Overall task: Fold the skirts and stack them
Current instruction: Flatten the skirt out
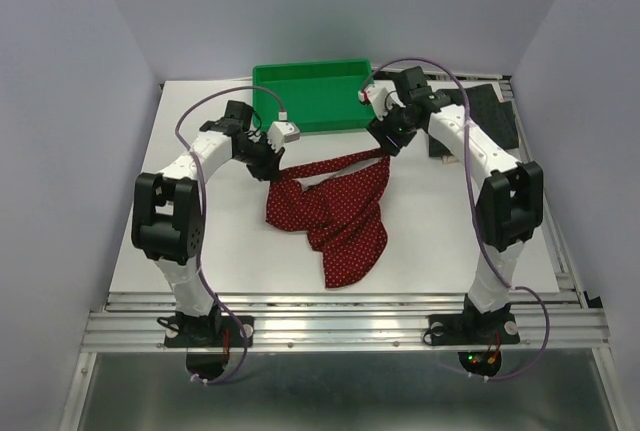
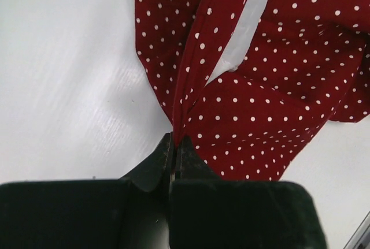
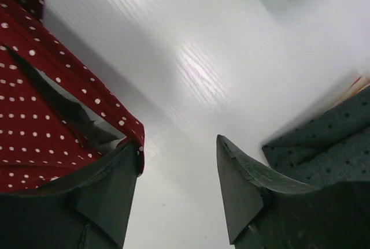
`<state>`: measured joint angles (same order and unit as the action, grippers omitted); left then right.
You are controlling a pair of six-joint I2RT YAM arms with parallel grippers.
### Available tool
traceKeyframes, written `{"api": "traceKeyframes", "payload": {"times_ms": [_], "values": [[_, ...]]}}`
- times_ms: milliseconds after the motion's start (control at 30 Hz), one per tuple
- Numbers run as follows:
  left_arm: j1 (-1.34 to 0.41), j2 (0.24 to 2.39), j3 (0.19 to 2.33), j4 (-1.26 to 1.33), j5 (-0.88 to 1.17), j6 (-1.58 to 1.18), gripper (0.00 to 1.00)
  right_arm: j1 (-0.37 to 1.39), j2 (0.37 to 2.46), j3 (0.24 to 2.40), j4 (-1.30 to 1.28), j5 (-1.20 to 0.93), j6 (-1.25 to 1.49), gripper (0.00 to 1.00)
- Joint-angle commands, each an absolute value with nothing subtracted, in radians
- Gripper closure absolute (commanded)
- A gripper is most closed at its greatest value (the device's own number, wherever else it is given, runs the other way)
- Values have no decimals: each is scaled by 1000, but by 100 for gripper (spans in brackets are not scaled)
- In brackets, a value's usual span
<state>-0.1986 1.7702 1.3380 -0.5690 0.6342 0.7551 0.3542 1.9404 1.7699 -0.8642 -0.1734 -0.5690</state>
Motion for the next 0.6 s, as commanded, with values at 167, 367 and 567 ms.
{"api": "traceKeyframes", "payload": {"times_ms": [167, 367, 567], "values": [[-196, 1782, 1364, -583, 646, 680, 100, 377, 1747, 1670, -758, -274, -600, 39], [-196, 1807, 1390, -591, 647, 667, 100, 411, 1816, 1713, -739, -146, -595, 37], [-196, 1816, 1379, -568, 653, 649, 100, 429, 1821, 1711, -807, -326, -647, 51]]}}
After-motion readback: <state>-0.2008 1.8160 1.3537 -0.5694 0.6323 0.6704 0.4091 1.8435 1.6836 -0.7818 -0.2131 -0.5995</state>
